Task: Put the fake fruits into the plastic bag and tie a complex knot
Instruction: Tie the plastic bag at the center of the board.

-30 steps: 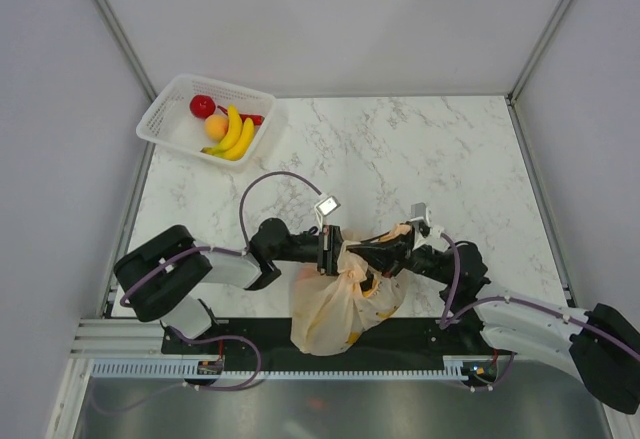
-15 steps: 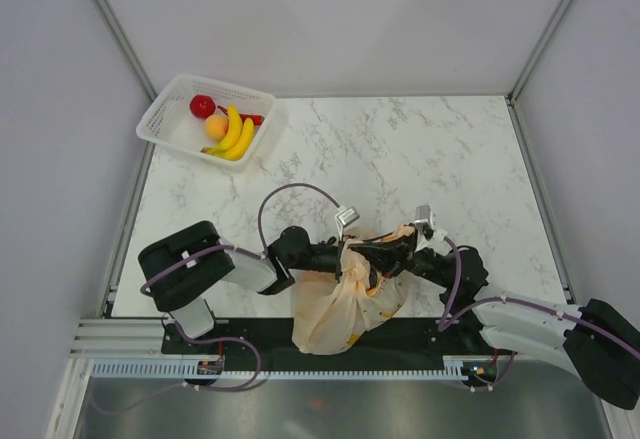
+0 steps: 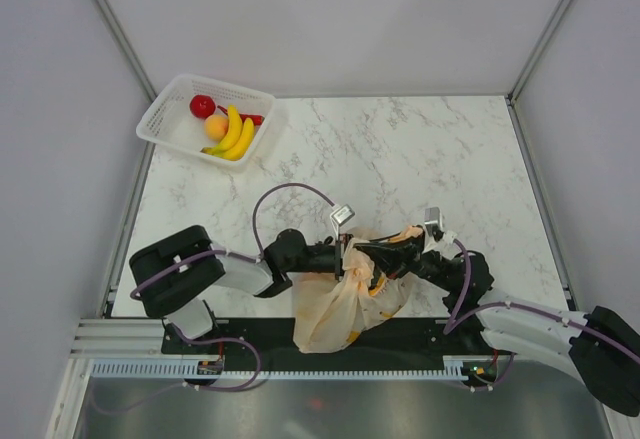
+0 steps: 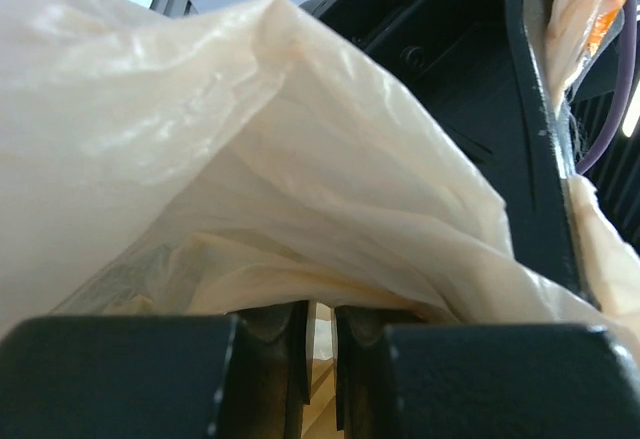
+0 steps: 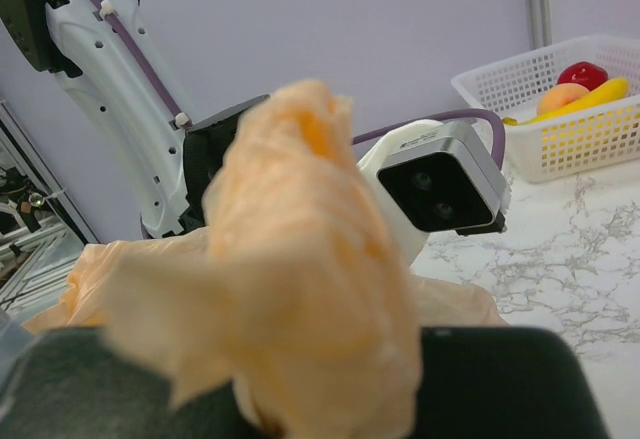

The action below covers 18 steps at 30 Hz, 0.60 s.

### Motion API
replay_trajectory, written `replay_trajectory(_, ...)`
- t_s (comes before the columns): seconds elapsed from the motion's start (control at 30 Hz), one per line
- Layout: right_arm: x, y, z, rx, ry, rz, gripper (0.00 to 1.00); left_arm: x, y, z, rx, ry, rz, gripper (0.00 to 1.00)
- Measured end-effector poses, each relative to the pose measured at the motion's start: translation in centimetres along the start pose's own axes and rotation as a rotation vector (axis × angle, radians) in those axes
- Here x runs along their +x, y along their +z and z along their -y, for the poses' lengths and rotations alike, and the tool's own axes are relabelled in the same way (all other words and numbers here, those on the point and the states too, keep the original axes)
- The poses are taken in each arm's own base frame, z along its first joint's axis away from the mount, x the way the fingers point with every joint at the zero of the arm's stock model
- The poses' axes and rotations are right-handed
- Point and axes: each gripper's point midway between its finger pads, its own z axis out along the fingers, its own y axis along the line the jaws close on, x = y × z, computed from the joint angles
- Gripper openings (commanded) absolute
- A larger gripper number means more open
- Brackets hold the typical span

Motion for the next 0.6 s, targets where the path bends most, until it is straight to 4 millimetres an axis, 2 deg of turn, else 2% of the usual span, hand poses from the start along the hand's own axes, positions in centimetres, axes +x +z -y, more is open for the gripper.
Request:
replay_trajectory(0.37, -0.3, 0.6, 0.2, 0.000, 0.019, 0.040, 0.00, -0.6, -0.4, 1.2, 0.012, 0.013, 0.035, 0.17)
replay_trajectory(0.6, 0.0, 1.0, 0.5, 0.006, 0.024, 0.043, 0.00, -1.0, -0.7, 1.1, -0.003, 0.009, 0.055, 0.17)
